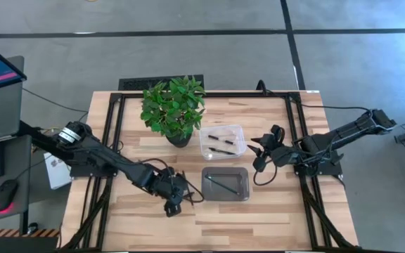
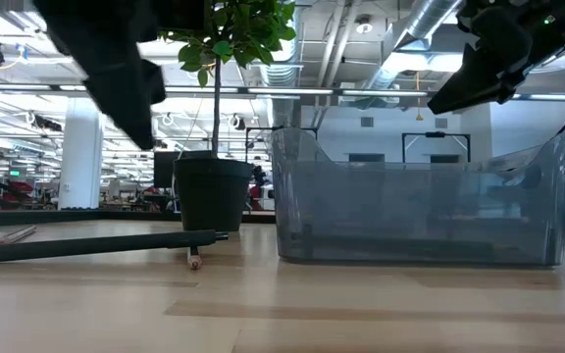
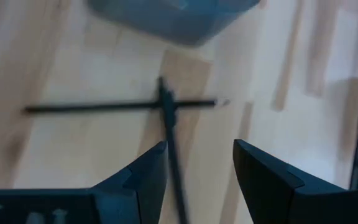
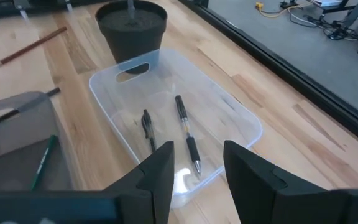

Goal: Sort pens & pencils
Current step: Put the black pen into the transparent bin

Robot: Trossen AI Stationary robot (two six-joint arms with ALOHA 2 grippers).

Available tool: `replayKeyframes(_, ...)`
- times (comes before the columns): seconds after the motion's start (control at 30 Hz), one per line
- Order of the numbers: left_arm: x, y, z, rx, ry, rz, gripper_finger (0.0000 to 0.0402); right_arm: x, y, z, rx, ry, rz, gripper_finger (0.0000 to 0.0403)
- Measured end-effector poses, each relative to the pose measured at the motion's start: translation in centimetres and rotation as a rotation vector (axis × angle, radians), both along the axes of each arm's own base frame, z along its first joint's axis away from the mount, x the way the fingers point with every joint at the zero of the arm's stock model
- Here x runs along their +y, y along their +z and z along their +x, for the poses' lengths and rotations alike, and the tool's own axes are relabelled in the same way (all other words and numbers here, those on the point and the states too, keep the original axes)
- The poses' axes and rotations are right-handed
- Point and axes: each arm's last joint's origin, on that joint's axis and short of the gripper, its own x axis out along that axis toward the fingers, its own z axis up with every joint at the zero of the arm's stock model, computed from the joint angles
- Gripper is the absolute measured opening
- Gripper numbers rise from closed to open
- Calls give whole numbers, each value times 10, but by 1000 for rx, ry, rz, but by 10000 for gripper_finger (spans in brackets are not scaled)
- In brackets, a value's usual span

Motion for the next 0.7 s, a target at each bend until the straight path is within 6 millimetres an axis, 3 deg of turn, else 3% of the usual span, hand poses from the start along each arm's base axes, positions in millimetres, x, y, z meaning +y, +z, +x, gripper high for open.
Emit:
replayKeyframes(0.23,-2,-10,2,47,-19,-24,152,0,-1,-1,16,0,-5,159)
replayKeyframes(0.7,-2,-11,1,42,18,17,149,-1,-2,-2,26,-1,-8,159)
